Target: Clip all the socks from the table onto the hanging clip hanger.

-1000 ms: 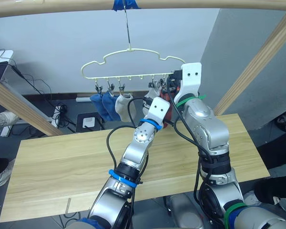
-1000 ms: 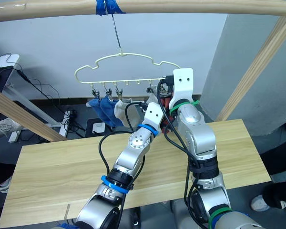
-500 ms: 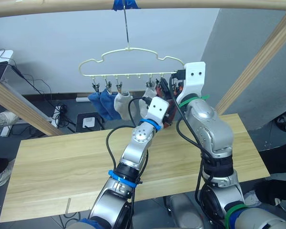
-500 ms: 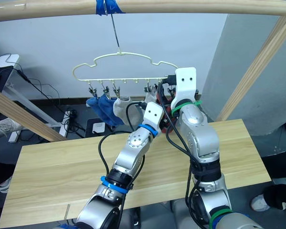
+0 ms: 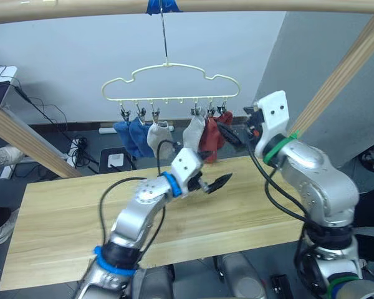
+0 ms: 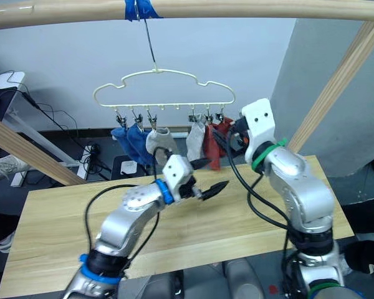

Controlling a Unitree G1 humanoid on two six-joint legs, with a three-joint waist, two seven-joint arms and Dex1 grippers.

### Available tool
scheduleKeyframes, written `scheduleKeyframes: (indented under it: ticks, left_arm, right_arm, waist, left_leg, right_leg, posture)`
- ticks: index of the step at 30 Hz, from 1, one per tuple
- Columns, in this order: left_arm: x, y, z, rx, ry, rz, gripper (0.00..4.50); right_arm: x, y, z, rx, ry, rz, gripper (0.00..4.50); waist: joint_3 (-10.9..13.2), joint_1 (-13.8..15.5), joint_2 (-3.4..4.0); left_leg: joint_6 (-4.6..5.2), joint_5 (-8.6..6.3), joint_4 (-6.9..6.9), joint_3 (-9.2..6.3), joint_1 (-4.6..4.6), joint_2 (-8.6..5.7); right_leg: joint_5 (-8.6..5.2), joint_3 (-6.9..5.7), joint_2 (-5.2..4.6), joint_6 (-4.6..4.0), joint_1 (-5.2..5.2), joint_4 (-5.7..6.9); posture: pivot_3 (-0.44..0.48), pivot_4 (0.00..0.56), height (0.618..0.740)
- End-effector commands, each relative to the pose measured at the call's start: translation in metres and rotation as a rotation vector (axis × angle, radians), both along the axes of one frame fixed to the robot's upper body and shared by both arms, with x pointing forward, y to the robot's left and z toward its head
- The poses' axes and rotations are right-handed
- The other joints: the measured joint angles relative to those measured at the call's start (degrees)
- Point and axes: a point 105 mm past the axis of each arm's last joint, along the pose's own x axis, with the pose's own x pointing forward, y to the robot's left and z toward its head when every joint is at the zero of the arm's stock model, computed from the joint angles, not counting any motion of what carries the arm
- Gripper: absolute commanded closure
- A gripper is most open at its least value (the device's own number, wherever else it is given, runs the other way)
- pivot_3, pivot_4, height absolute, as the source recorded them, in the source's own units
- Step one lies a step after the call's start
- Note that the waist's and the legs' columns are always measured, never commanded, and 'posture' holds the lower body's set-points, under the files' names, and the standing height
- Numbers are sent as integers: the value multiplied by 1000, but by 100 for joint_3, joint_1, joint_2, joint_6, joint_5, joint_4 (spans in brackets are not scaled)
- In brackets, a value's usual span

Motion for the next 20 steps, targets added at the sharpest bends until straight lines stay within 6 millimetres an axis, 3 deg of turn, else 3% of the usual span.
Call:
scheduleKeyframes:
  ticks: [1, 10, 13, 20]
  left_arm:
    - [-4, 41, 20, 35, -31, 29, 25]
    - [16, 158, 34, 240, 54, 318, 25]
    - [21, 178, 40, 233, 66, 363, 25]
    - [27, 193, 41, 212, 67, 419, 25]
  right_arm:
    - [-13, -10, 12, -50, -63, 89, 0]
    - [-20, -46, 10, -247, -81, 196, 0]
    - [-20, -54, 11, -275, -91, 221, 0]
    - [-18, -59, 9, -293, -100, 260, 0]
  waist:
    - [0, 8, -1]
    - [-1, 37, -2]
    - [-2, 74, -3]
    - [-3, 166, -4]
  left_leg:
    - [0, 0, 1, -1, 1, 0]
    - [0, 0, 1, 1, 1, -1]
    - [0, 0, -1, 4, -1, -1]
    - [0, 0, 2, 6, -2, -1]
  right_leg:
    - [0, -2, 0, 0, 0, 2]
    - [-1, -5, -2, -1, 0, -3]
    - [-1, -4, -3, -1, -1, -8]
    - [0, -4, -4, -1, -1, -5]
  posture:
    - [-190, 243, 740]
    - [-155, 214, 740]
    - [-147, 203, 740]
    - [-133, 200, 740]
